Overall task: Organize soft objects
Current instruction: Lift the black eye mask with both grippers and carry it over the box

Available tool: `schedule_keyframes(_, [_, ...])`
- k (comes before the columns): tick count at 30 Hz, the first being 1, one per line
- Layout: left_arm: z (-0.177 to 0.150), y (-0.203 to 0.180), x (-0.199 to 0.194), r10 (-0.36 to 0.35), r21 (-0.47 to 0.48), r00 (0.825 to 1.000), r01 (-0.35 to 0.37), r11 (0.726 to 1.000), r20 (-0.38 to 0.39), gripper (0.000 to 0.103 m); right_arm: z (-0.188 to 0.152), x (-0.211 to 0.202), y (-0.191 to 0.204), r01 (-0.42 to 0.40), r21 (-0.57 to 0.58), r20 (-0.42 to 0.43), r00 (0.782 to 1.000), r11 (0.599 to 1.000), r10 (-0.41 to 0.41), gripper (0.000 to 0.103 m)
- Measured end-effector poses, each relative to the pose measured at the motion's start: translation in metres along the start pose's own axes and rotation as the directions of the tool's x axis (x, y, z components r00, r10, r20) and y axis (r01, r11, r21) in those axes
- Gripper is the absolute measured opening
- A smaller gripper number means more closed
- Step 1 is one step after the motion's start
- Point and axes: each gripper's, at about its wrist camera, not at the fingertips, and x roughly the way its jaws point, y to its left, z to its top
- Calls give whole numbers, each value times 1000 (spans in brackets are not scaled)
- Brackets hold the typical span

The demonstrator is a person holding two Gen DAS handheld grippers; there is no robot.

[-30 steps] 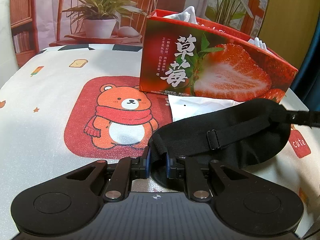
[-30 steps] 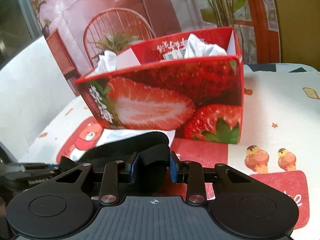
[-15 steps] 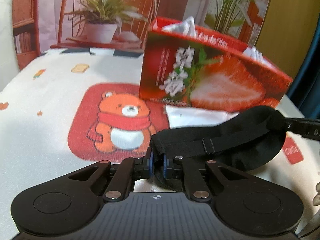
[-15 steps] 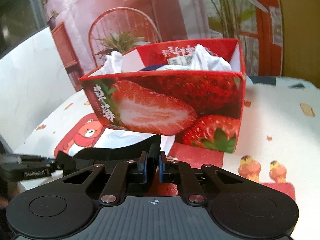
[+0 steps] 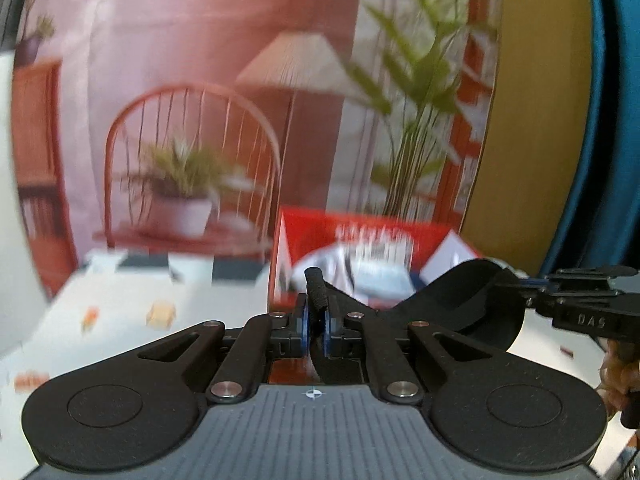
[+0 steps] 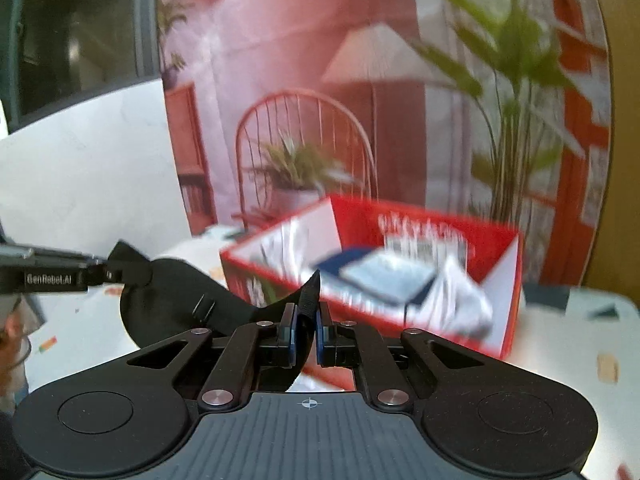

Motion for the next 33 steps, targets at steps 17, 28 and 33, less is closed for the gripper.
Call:
schedule_keyframes(17, [94, -37, 158, 50, 87, 998, -48, 995, -22, 8, 75, 79, -67, 237, -65, 40, 971, 969, -235, 8])
schedule_keyframes(28, [54, -38, 230, 62, 170, 957, -14, 985, -283, 8, 44, 141, -97, 242, -19, -184, 953, 970, -242, 8])
schedule_keyframes(33, [51, -38, 235, 51, 177, 951, 4, 984, -306, 8, 35, 146, -103, 247, 30, -219, 947, 968, -235, 8])
